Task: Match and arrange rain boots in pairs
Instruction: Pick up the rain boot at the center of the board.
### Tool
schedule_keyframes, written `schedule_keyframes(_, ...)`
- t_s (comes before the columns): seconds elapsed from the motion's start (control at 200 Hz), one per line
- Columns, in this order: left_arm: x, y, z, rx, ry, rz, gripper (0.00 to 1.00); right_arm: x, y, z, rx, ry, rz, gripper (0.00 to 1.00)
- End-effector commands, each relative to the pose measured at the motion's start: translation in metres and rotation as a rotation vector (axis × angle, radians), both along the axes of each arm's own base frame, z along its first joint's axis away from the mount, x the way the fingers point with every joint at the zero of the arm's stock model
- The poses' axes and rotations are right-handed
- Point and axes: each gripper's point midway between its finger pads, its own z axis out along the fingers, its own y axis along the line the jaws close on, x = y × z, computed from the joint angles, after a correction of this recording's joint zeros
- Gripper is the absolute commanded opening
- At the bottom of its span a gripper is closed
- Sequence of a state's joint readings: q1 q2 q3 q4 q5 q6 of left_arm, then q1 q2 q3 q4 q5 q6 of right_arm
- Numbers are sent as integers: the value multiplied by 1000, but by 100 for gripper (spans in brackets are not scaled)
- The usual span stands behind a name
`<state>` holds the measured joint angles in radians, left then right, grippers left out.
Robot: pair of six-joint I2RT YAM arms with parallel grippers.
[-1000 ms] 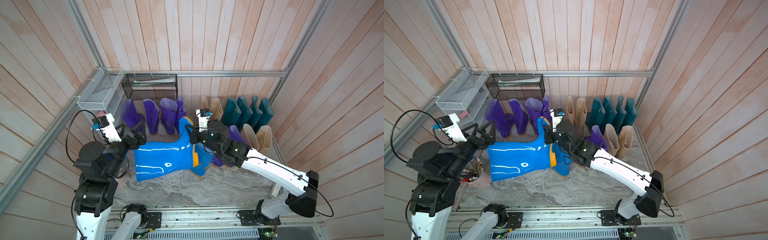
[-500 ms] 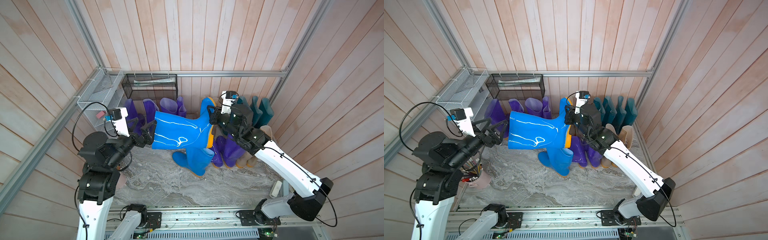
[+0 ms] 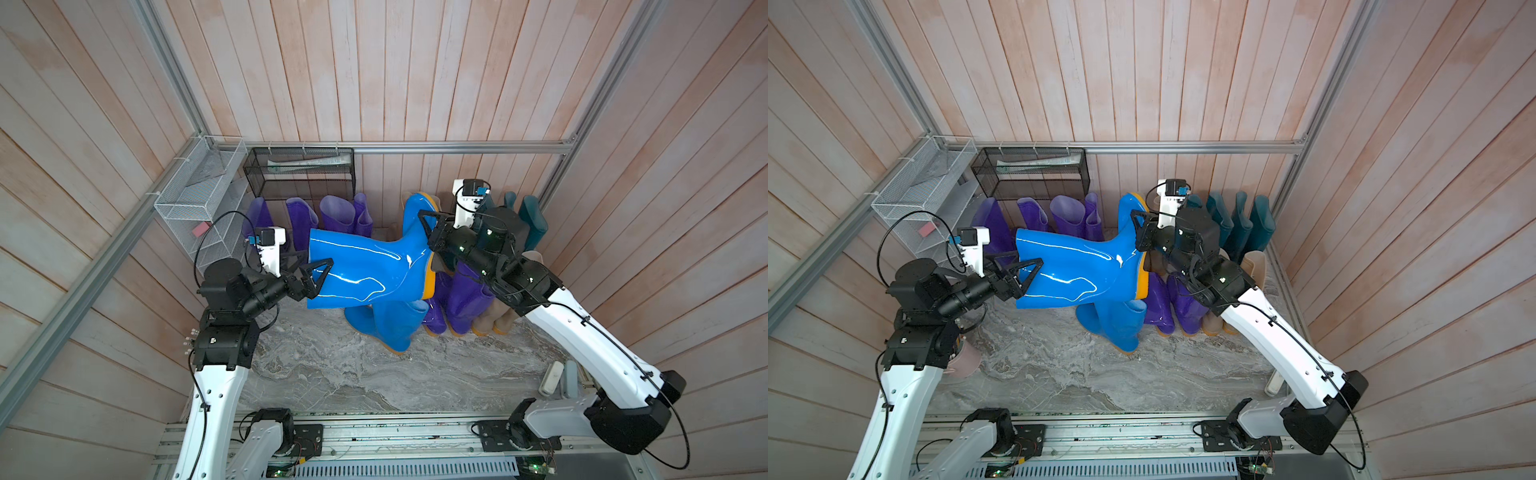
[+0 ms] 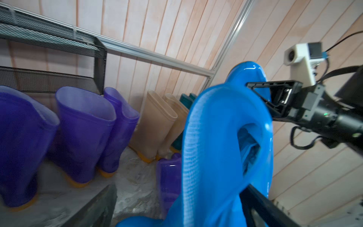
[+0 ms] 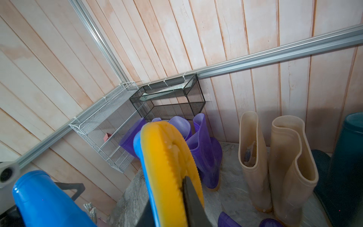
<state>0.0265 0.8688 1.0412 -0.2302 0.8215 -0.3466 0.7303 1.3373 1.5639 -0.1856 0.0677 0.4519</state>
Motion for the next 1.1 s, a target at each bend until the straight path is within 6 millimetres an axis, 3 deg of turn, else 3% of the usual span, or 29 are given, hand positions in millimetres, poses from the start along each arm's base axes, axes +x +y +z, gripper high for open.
schedule_keyframes(0.0, -29, -20, 20, -103, -82, -241, 100, -12, -4, 41, 123, -88, 43, 2)
schedule_keyframes(0.075, -36, -24, 21, -137, -81, -319, 93, -6, -1, 36, 127, -75, 48, 2)
schedule_keyframes(0.22, -52, -31, 26, -167, -76, -439, 70, 6, 12, 28, 133, -53, 61, 1)
schedule_keyframes(0.46, -69, -34, 36, -154, -110, -464, 0, 19, 35, 21, 152, -26, 107, 2)
schedule_keyframes(0.55, -68, -30, 50, -156, -144, -402, 0, 17, 39, 25, 159, -32, 133, 6)
schedule_keyframes(0.735, -58, -4, 111, -149, -251, -88, 0, 11, 47, 36, 141, -52, 194, 25)
schedule_keyframes(0.82, -55, 8, 137, -150, -273, 24, 0, 8, 52, 39, 147, -52, 223, 30)
schedule_keyframes(0.975, -54, 29, 165, -151, -321, 183, 0, 6, 60, 36, 135, -45, 251, 57)
schedule_keyframes(1.095, -56, 43, 180, -101, -348, 298, 0, 15, 57, 23, 64, -26, 201, 67)
